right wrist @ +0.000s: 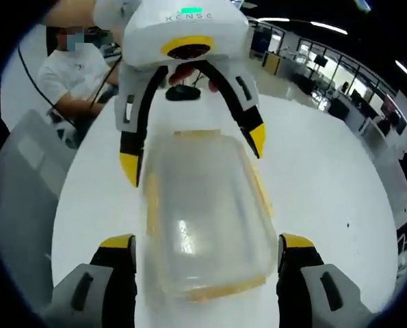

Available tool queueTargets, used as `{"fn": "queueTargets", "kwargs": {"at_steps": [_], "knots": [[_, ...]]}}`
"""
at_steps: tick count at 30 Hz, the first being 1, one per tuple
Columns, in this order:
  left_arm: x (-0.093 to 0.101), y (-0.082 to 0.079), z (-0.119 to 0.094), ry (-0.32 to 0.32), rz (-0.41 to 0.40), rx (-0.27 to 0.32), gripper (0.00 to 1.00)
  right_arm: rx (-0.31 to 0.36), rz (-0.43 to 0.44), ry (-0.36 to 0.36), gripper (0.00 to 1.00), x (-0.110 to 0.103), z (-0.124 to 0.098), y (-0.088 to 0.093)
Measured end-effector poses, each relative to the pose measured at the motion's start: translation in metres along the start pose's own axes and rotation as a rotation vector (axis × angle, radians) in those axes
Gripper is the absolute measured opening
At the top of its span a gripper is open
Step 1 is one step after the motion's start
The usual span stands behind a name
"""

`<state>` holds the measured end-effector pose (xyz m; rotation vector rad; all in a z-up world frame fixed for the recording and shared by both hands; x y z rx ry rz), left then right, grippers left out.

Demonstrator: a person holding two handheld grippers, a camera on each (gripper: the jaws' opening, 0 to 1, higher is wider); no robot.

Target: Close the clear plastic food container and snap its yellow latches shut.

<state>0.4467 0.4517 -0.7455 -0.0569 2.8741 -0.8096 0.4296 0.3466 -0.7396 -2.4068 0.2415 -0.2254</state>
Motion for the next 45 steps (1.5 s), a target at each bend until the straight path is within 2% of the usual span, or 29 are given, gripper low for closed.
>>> {"fn": "queueTargets", "kwargs": {"at_steps": [3, 5, 6, 7, 9, 11, 14, 17, 20, 24, 29, 32, 34, 45], "knots": [[0.003, -0.001, -0.001, -0.008, -0.043, 0.098, 0.99, 0.077, 0.097, 0.034, 0.87, 0.001, -0.002, -0.003], [0.0, -0.001, -0.002, -0.041, -0.089, 0.182, 0.99, 0.135, 0.115, 0.07, 0.88, 0.005, -0.006, -0.009], [0.001, -0.001, -0.003, -0.046, -0.117, 0.22, 0.99, 0.168, 0.135, 0.094, 0.88, 0.007, -0.009, -0.011], [0.0, -0.003, -0.004, -0.056, -0.164, 0.289, 0.99, 0.189, 0.159, 0.113, 0.88, 0.008, -0.01, -0.012], [0.0, 0.001, -0.006, -0.077, -0.239, 0.342, 0.99, 0.245, 0.222, 0.139, 0.89, 0.008, -0.015, -0.014], [0.003, 0.006, -0.006, -0.091, -0.289, 0.351, 0.99, 0.237, 0.242, 0.158, 0.89, 0.007, -0.016, -0.008], [0.008, 0.009, -0.009, -0.136, -0.287, 0.372, 0.99, 0.243, 0.271, 0.184, 0.89, 0.004, -0.015, -0.004], [0.011, 0.01, -0.013, -0.166, -0.341, 0.418, 0.98, 0.275, 0.355, 0.197, 0.88, 0.003, -0.013, -0.004], [0.009, 0.016, -0.014, -0.209, -0.4, 0.439, 0.97, 0.272, 0.356, 0.216, 0.87, -0.001, -0.01, -0.001], [0.015, 0.021, -0.012, -0.217, -0.413, 0.415, 0.94, 0.279, 0.367, 0.209, 0.88, -0.009, -0.009, -0.004], [0.018, 0.017, -0.02, -0.234, -0.44, 0.465, 0.94, 0.282, 0.362, 0.229, 0.86, -0.009, -0.014, -0.001], [0.016, 0.015, -0.023, -0.252, -0.455, 0.485, 0.94, 0.311, 0.401, 0.247, 0.86, -0.006, -0.02, 0.0], [0.016, 0.016, -0.025, -0.255, -0.464, 0.49, 0.94, 0.353, 0.453, 0.247, 0.88, -0.005, -0.024, -0.003], [0.029, 0.019, -0.038, -0.27, -0.555, 0.542, 0.92, 0.358, 0.471, 0.279, 0.86, -0.009, -0.04, 0.005]]}}
Point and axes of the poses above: the point that each gripper's makers call its tool centre point, and the gripper's own axes: z roughly forward along the fingers, x roughly to its right, y roughly out of its underside, the point moved 5 cm from there along -z, roughly backward along the fingers, and after that the axes turned 2 degrees about x, right-handed, at the moved point
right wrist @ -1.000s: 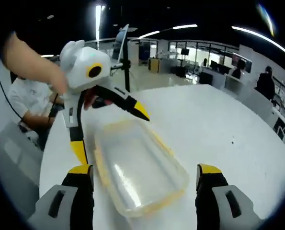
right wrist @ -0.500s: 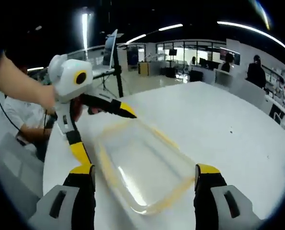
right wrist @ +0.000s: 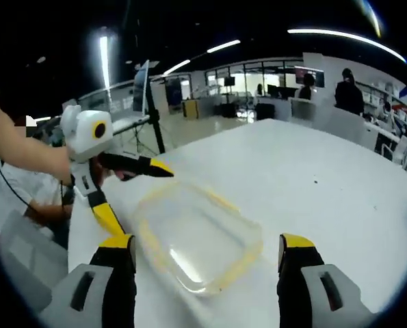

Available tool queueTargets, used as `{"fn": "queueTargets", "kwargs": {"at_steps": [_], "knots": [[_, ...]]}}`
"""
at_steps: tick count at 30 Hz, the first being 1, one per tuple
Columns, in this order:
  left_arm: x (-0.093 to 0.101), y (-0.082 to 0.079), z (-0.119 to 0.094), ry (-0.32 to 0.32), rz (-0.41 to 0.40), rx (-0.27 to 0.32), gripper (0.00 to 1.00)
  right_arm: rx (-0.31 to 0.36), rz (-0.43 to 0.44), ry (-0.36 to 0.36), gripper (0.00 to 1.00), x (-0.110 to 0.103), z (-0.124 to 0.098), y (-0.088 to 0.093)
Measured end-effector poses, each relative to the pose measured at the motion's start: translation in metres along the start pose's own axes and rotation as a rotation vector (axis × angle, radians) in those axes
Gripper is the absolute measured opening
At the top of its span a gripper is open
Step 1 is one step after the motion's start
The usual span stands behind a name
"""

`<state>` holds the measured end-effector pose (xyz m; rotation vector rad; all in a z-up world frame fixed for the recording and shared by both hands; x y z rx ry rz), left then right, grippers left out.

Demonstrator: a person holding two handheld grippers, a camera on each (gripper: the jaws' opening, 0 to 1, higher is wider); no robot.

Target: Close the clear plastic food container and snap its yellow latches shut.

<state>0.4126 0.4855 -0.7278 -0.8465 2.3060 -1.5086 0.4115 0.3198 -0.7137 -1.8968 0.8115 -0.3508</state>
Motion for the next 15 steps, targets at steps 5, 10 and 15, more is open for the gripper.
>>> {"fn": "queueTargets", "kwargs": {"at_steps": [5, 10, 15], "knots": [[0.005, 0.001, -0.008, -0.009, -0.044, 0.016, 0.91, 0.007, 0.006, -0.001, 0.86, -0.003, -0.006, 0.0], [0.009, 0.007, -0.018, -0.02, -0.047, 0.022, 0.87, 0.012, 0.008, -0.001, 0.86, -0.007, -0.014, 0.001], [0.011, 0.012, -0.026, -0.014, -0.055, 0.021, 0.8, 0.015, 0.016, 0.011, 0.86, -0.006, -0.021, 0.004]]}}
Point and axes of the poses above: the point that each gripper's makers call its tool centre point, and the gripper's own axes: z roughly forward along the fingers, x roughly to its right, y roughly out of its underside, the point moved 5 cm from there along -z, roughly backward along the fingers, and after that the axes turned 2 degrees about x, right-handed, at the moved point
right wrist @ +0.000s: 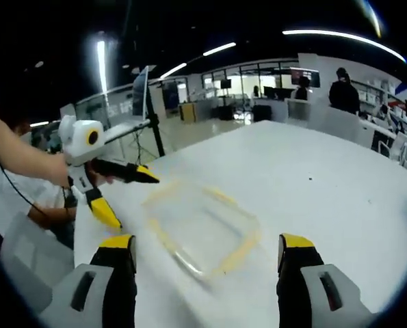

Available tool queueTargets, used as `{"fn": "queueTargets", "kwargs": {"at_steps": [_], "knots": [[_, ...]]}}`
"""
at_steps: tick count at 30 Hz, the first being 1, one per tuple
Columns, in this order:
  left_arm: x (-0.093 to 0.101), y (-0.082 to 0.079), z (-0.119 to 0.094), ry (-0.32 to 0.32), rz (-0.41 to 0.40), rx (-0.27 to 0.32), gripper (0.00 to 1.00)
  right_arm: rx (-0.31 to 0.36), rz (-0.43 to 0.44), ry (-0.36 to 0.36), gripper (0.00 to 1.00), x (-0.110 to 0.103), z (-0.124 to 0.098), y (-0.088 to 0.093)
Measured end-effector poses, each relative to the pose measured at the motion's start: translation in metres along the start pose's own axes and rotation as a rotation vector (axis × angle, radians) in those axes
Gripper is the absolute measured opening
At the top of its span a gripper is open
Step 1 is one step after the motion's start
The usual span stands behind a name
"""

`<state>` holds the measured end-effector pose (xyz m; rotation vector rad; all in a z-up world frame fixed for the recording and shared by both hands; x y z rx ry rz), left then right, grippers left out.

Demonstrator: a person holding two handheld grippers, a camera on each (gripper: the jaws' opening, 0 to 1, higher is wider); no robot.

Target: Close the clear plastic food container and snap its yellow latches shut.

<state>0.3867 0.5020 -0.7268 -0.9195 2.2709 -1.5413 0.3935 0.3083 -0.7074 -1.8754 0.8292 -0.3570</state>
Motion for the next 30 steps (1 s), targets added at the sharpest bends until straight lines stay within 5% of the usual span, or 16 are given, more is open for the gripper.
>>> {"fn": "queueTargets", "kwargs": {"at_steps": [10, 30], "knots": [[-0.001, 0.003, -0.018, -0.056, -0.115, 0.059, 0.82, 0.023, 0.04, 0.041, 0.86, 0.002, -0.018, 0.005], [0.015, 0.021, -0.042, -0.143, -0.158, 0.104, 0.78, 0.061, 0.106, 0.088, 0.84, -0.014, -0.051, 0.023]]}}
Point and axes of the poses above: the point that each gripper's makers call its tool centre point, and the gripper's own axes: z roughly forward along the fingers, x roughly to its right, y roughly out of its underside, the point moved 5 cm from there along -z, roughly backward along the fingers, and after that the axes turned 2 degrees about x, right-handed, at the moved point
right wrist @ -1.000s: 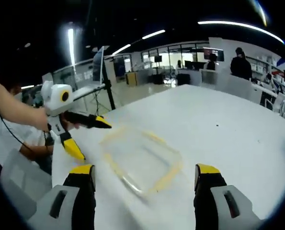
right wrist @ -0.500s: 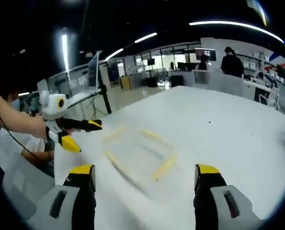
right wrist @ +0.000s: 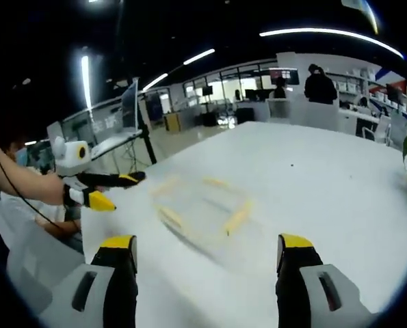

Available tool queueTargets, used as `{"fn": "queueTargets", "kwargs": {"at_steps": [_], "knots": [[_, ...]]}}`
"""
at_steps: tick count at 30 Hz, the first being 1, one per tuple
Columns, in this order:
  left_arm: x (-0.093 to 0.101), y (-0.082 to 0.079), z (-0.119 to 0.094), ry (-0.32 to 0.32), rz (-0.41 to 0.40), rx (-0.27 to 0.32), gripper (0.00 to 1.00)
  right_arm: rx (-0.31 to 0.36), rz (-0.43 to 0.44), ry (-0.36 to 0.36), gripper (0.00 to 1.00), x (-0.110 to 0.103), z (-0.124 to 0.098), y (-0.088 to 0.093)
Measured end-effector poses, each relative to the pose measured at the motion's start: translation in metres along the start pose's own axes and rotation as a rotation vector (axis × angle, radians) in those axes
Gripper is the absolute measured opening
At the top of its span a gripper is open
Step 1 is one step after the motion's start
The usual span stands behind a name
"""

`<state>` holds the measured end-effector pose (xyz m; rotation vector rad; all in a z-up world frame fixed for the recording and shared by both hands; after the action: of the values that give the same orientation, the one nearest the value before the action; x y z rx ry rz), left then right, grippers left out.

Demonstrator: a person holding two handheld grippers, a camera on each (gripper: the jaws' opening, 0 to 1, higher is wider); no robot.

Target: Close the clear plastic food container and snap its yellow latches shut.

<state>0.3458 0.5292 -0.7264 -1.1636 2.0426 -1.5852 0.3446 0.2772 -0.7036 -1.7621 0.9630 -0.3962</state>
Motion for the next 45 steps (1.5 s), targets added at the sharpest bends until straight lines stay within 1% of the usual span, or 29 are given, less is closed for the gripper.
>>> {"fn": "queueTargets", "kwargs": {"at_steps": [4, 5, 6, 8, 12, 14, 17, 18, 20, 22, 29, 31, 35, 37, 39, 45], "knots": [[0.005, 0.002, -0.003, 0.001, -0.002, -0.002, 0.78, 0.011, 0.016, 0.007, 0.84, 0.0, -0.005, 0.001], [0.005, 0.003, -0.006, -0.008, 0.001, -0.003, 0.78, 0.005, 0.021, 0.007, 0.84, 0.0, -0.005, 0.002], [0.005, 0.002, -0.009, -0.021, 0.002, 0.005, 0.78, 0.005, 0.019, 0.009, 0.84, 0.0, -0.006, 0.003], [0.006, 0.0, -0.013, -0.027, -0.036, 0.025, 0.79, 0.014, 0.025, 0.014, 0.83, -0.001, -0.009, 0.002], [0.007, 0.003, -0.018, -0.04, -0.029, 0.027, 0.79, 0.043, 0.053, 0.024, 0.83, -0.003, -0.014, -0.001], [0.007, 0.004, -0.021, -0.062, -0.032, 0.03, 0.79, 0.053, 0.058, 0.023, 0.84, -0.006, -0.017, -0.001], [0.008, 0.004, -0.024, -0.074, -0.062, 0.05, 0.8, 0.061, 0.069, 0.027, 0.83, -0.008, -0.022, 0.001], [0.008, 0.005, -0.025, -0.075, -0.066, 0.051, 0.8, 0.065, 0.082, 0.029, 0.84, -0.008, -0.024, 0.003], [0.01, 0.007, -0.027, -0.08, -0.067, 0.05, 0.8, 0.061, 0.079, 0.035, 0.84, -0.008, -0.027, 0.007], [0.01, 0.01, -0.029, -0.09, -0.051, 0.043, 0.79, 0.06, 0.091, 0.037, 0.84, -0.007, -0.031, 0.011], [0.016, 0.014, -0.038, -0.087, -0.063, 0.04, 0.79, 0.063, 0.101, 0.047, 0.84, -0.007, -0.046, 0.018], [0.018, 0.017, -0.04, -0.086, -0.064, 0.037, 0.79, 0.063, 0.123, 0.054, 0.84, -0.006, -0.05, 0.022], [0.023, 0.02, -0.042, -0.089, -0.085, 0.034, 0.78, 0.054, 0.128, 0.072, 0.83, -0.002, -0.058, 0.032], [0.026, 0.02, -0.042, -0.087, -0.089, 0.044, 0.78, 0.045, 0.113, 0.083, 0.83, -0.002, -0.063, 0.036], [0.027, 0.02, -0.041, -0.086, -0.089, 0.042, 0.78, 0.056, 0.137, 0.084, 0.83, -0.002, -0.067, 0.038], [0.034, 0.024, -0.041, -0.073, -0.087, 0.035, 0.76, 0.048, 0.151, 0.102, 0.83, -0.001, -0.081, 0.049]]}}
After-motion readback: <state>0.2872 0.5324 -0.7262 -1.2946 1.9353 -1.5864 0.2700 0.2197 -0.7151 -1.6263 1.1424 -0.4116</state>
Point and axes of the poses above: the point that each gripper's makers call its tool centre point, and the gripper's own axes: z roughly forward along the fingers, x roughly to its right, y roughly out of its underside, the point moved 5 cm from there along -z, roughly backward along the fingers, and after that the axes turned 2 degrees about x, right-handed, at the moved point
